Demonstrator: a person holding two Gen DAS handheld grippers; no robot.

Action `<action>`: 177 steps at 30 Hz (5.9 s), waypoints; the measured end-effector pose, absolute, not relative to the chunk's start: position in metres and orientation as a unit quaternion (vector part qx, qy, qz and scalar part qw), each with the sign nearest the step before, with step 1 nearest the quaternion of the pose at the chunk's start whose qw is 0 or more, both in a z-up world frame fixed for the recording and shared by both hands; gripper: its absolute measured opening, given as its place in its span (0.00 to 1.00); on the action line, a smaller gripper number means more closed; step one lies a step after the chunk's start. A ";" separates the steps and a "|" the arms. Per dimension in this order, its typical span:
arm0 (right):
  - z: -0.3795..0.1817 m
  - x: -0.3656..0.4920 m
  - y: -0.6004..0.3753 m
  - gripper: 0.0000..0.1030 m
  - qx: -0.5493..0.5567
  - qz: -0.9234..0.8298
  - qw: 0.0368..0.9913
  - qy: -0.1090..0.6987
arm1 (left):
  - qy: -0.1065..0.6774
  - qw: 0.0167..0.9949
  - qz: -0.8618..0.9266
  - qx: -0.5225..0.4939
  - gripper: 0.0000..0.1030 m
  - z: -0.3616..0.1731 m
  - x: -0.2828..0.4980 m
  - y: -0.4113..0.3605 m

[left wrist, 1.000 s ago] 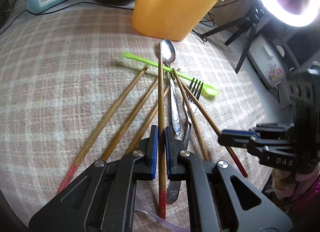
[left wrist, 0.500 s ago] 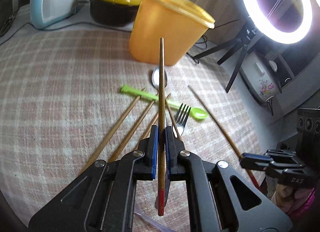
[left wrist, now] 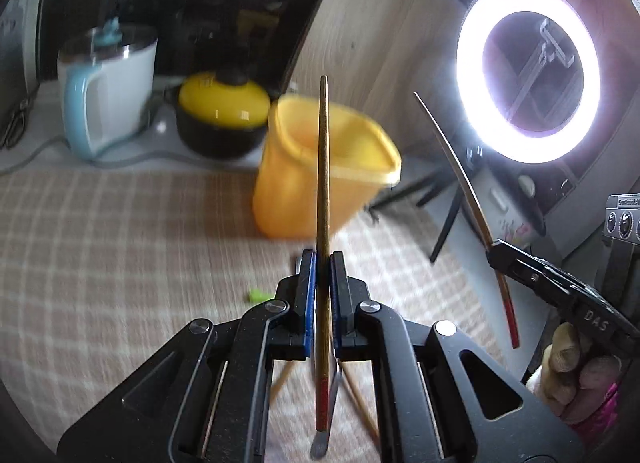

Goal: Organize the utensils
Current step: 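Lift the chopstick in the right gripper toward the yellow container while the left carries its own, then lower the chopsticks into the yellow container and open both grippers, then move both open grippers back down to the utensil pile, then close the right gripper on another chopstick while the left gripper grasps one too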

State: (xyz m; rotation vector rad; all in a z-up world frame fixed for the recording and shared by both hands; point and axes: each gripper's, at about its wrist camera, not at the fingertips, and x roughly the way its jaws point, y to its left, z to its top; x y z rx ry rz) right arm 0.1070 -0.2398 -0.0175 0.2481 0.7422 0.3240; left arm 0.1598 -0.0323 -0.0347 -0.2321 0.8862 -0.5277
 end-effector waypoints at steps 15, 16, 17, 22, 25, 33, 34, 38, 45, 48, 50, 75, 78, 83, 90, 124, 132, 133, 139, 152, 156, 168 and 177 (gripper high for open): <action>0.018 0.217 -0.218 0.04 0.075 0.115 0.946 0.293 | 0.361 0.884 -0.255 -0.151 0.04 0.009 0.289 -0.036; 0.018 0.225 -0.214 0.04 0.067 0.110 0.950 0.284 | 0.357 0.886 -0.253 -0.155 0.04 0.007 0.295 -0.037; 0.018 0.230 -0.213 0.04 0.063 0.109 0.952 0.279 | 0.353 0.887 -0.252 -0.159 0.04 0.005 0.302 -0.038; 0.002 0.256 -0.205 0.04 0.048 0.092 0.955 0.278 | 0.343 0.889 -0.248 -0.173 0.04 -0.005 0.320 -0.046; -0.011 0.264 -0.208 0.04 0.048 0.084 0.955 0.282 | 0.338 0.894 -0.243 -0.167 0.04 -0.010 0.324 -0.052; -0.029 0.280 -0.217 0.04 0.063 0.066 0.954 0.287 | 0.334 0.895 -0.239 -0.175 0.04 -0.015 0.334 -0.057; -0.030 0.281 -0.216 0.04 0.062 0.064 0.954 0.286 | 0.331 0.896 -0.238 -0.175 0.04 -0.014 0.334 -0.057; -0.031 0.285 -0.212 0.04 0.049 0.056 0.956 0.284 | 0.322 0.903 -0.231 -0.168 0.04 -0.017 0.338 -0.059; -0.039 0.284 -0.209 0.04 0.040 0.062 0.954 0.290 | 0.329 0.900 -0.236 -0.161 0.04 -0.028 0.335 -0.060; -0.043 0.282 -0.210 0.04 0.044 0.066 0.953 0.294 | 0.337 0.898 -0.237 -0.156 0.04 -0.028 0.331 -0.059; -0.044 0.279 -0.214 0.04 0.053 0.069 0.951 0.295 | 0.340 0.897 -0.240 -0.150 0.04 -0.027 0.328 -0.058; -0.038 0.226 -0.230 0.04 0.058 0.071 0.958 0.270 | 0.371 0.889 -0.247 -0.111 0.04 -0.038 0.318 -0.068; -0.042 0.221 -0.230 0.04 0.063 0.072 0.956 0.277 | 0.377 0.886 -0.245 -0.113 0.04 -0.040 0.321 -0.071; -0.050 0.218 -0.233 0.04 0.071 0.075 0.951 0.292 | 0.380 0.889 -0.243 -0.085 0.04 -0.039 0.325 -0.087; -0.046 0.209 -0.235 0.26 0.063 0.081 0.952 0.288 | 0.386 0.888 -0.238 -0.080 0.10 -0.040 0.324 -0.092; -0.046 0.077 -0.282 0.85 0.140 0.103 0.919 0.353 | 0.398 0.885 -0.241 -0.028 0.34 -0.043 0.180 0.009; -0.085 0.072 -0.263 0.56 0.145 0.143 0.873 0.444 | 0.460 0.850 -0.257 0.005 0.34 -0.079 0.157 0.002; -0.092 0.073 -0.260 0.52 0.146 0.149 0.864 0.458 | 0.468 0.845 -0.258 0.010 0.34 -0.085 0.155 -0.001; -0.116 0.071 -0.248 0.43 0.142 0.167 0.834 0.506 | 0.486 0.831 -0.267 0.040 0.34 -0.105 0.141 -0.021; -0.145 0.088 -0.220 0.27 0.153 0.170 0.801 0.554 | 0.539 0.792 -0.272 0.087 0.20 -0.137 0.163 -0.035; -0.151 0.101 -0.213 0.23 0.151 0.172 0.790 0.569 | 0.547 0.780 -0.282 0.112 0.20 -0.142 0.164 -0.045; -0.166 0.123 -0.199 0.18 0.119 0.165 0.766 0.610 | 0.562 0.761 -0.286 0.155 0.16 -0.164 0.171 -0.068; -0.174 0.134 -0.188 0.16 0.099 0.160 0.757 0.625 | 0.564 0.754 -0.288 0.177 0.16 -0.169 0.178 -0.083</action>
